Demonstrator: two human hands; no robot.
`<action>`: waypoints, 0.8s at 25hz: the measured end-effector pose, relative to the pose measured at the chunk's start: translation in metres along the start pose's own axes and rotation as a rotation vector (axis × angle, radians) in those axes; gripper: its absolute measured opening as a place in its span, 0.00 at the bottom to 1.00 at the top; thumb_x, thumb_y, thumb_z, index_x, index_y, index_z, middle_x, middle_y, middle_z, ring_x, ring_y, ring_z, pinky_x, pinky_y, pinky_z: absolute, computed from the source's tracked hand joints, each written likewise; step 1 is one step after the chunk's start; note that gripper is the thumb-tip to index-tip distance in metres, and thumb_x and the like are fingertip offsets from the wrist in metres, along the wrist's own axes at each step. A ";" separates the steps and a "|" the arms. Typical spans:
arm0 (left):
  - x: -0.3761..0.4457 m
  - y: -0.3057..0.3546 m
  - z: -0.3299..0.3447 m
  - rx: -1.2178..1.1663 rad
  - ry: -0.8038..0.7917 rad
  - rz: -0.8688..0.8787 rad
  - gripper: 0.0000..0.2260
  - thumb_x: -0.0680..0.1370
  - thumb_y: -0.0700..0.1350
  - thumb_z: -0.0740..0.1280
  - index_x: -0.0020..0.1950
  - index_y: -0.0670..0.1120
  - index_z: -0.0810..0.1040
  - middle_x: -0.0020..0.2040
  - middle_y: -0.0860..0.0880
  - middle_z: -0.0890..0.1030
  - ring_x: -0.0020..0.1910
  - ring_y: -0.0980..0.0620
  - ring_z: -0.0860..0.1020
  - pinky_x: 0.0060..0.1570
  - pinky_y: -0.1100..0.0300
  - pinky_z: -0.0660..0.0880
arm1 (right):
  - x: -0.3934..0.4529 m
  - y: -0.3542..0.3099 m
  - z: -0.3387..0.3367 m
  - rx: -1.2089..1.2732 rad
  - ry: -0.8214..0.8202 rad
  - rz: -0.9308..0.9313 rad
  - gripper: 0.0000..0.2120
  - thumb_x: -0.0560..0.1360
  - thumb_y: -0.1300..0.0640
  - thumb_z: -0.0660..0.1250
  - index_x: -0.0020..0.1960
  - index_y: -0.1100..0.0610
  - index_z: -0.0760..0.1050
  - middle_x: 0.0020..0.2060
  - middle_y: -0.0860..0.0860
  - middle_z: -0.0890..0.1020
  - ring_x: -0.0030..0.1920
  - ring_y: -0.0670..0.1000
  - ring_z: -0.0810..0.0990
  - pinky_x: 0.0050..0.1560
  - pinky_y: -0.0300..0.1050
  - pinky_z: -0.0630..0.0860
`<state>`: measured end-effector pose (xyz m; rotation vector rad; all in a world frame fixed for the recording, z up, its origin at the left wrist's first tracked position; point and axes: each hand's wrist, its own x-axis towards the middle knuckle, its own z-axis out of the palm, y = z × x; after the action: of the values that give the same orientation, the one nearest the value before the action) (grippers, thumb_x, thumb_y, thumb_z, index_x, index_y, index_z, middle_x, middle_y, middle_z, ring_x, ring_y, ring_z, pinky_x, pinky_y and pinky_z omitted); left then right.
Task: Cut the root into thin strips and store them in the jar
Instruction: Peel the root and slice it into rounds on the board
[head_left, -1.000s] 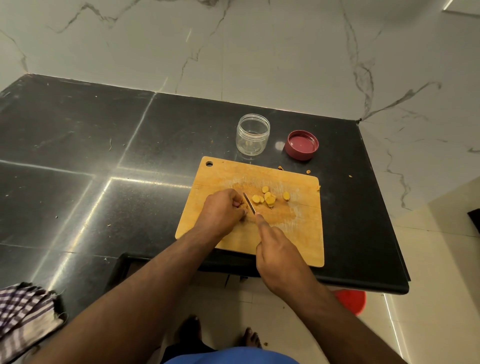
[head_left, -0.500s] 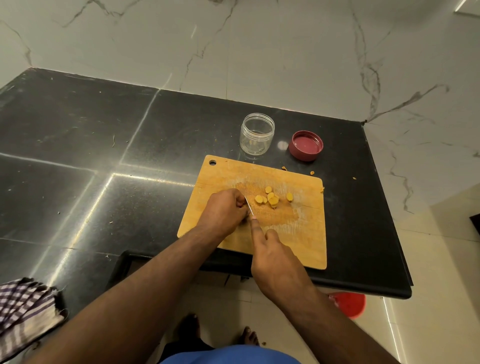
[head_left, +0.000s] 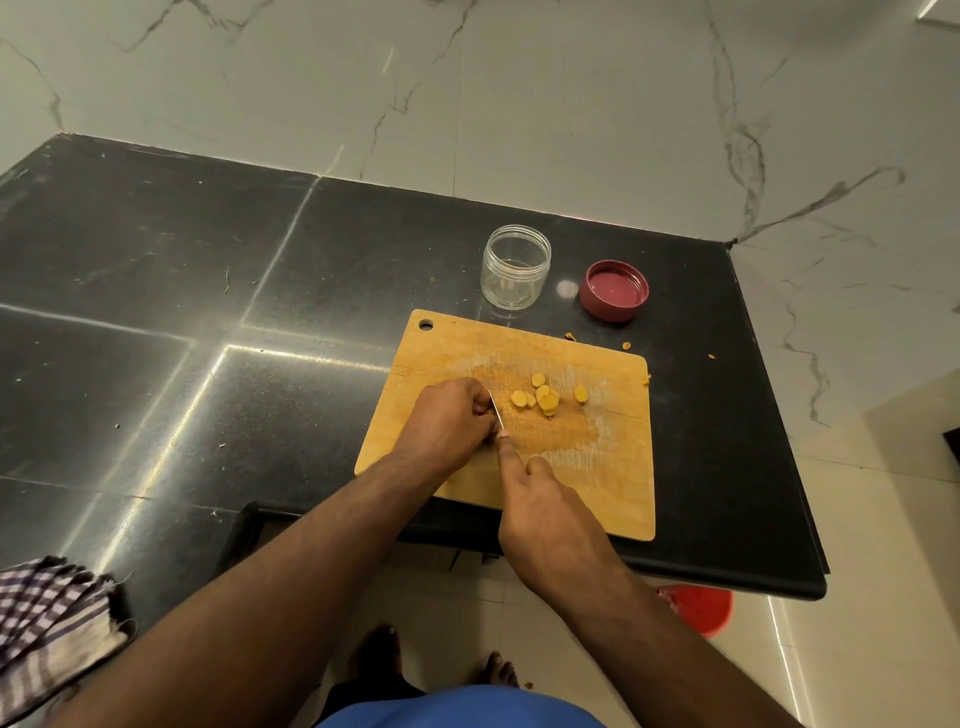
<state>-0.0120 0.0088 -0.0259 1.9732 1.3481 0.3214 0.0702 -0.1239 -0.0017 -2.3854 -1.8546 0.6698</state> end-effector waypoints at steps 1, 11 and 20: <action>0.000 0.000 0.000 0.000 -0.005 -0.004 0.03 0.77 0.41 0.71 0.49 0.49 0.81 0.41 0.54 0.80 0.39 0.58 0.75 0.32 0.68 0.66 | 0.001 0.001 -0.002 0.020 0.000 0.002 0.35 0.79 0.61 0.56 0.80 0.51 0.43 0.58 0.55 0.71 0.44 0.53 0.75 0.38 0.45 0.72; -0.001 0.002 0.000 -0.004 -0.002 -0.010 0.05 0.77 0.42 0.71 0.52 0.48 0.82 0.45 0.52 0.82 0.44 0.56 0.78 0.37 0.67 0.71 | 0.010 0.004 -0.010 -0.004 -0.063 0.004 0.36 0.79 0.62 0.56 0.81 0.50 0.42 0.61 0.57 0.71 0.51 0.56 0.76 0.45 0.49 0.76; 0.000 0.002 0.000 0.005 0.000 -0.015 0.06 0.76 0.41 0.73 0.52 0.48 0.83 0.44 0.54 0.81 0.43 0.58 0.77 0.36 0.68 0.70 | 0.013 0.012 -0.008 0.089 -0.083 0.013 0.35 0.79 0.61 0.55 0.80 0.48 0.42 0.60 0.56 0.72 0.51 0.55 0.75 0.48 0.49 0.75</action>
<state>-0.0107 0.0088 -0.0244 1.9660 1.3644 0.3105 0.0866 -0.1131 -0.0020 -2.3503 -1.8000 0.8462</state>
